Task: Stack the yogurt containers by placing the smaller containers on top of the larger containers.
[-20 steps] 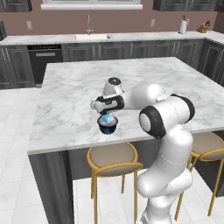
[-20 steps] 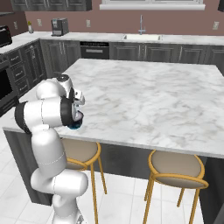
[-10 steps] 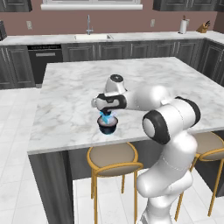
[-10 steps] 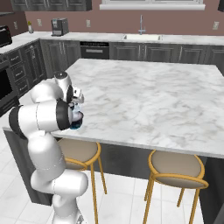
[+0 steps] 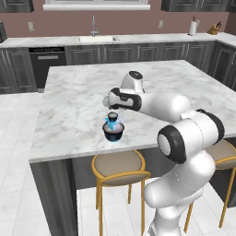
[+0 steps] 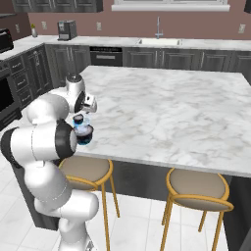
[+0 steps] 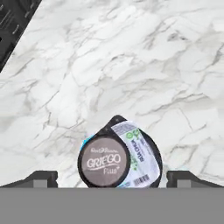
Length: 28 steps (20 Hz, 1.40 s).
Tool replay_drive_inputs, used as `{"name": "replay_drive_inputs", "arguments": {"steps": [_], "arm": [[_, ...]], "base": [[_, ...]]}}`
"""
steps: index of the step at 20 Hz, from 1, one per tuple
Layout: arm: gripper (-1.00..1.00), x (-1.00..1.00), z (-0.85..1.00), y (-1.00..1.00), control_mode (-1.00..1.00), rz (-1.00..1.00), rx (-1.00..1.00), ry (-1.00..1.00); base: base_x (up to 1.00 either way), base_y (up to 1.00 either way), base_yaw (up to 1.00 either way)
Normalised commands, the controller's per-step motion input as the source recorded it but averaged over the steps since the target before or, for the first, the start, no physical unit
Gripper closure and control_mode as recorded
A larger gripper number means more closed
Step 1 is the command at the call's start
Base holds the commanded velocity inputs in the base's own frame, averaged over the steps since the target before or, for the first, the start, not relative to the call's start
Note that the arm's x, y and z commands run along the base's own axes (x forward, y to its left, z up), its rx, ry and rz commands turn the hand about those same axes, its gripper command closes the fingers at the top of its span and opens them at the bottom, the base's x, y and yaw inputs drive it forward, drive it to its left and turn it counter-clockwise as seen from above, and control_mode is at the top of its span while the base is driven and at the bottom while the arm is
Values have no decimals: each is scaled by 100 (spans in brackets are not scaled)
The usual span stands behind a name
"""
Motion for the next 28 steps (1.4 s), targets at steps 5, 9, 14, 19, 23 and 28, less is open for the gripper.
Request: {"name": "replay_drive_inputs", "arguments": {"steps": [5,9,14,19,23,28], "arm": [[-100,-42,33,-53,-100,0,8,0],[-100,-50,34,-52,-100,0,9,0],[-100,-51,34,-51,-100,0,10,0],[-100,-51,32,-51,-100,0,10,-1],[-100,-52,27,-51,-100,0,11,-3],[-100,-52,25,-47,-100,1,11,-4]], "base": [[0,0,0],[0,0,0],[0,0,0],[0,0,0],[0,0,0],[0,0,0]]}}
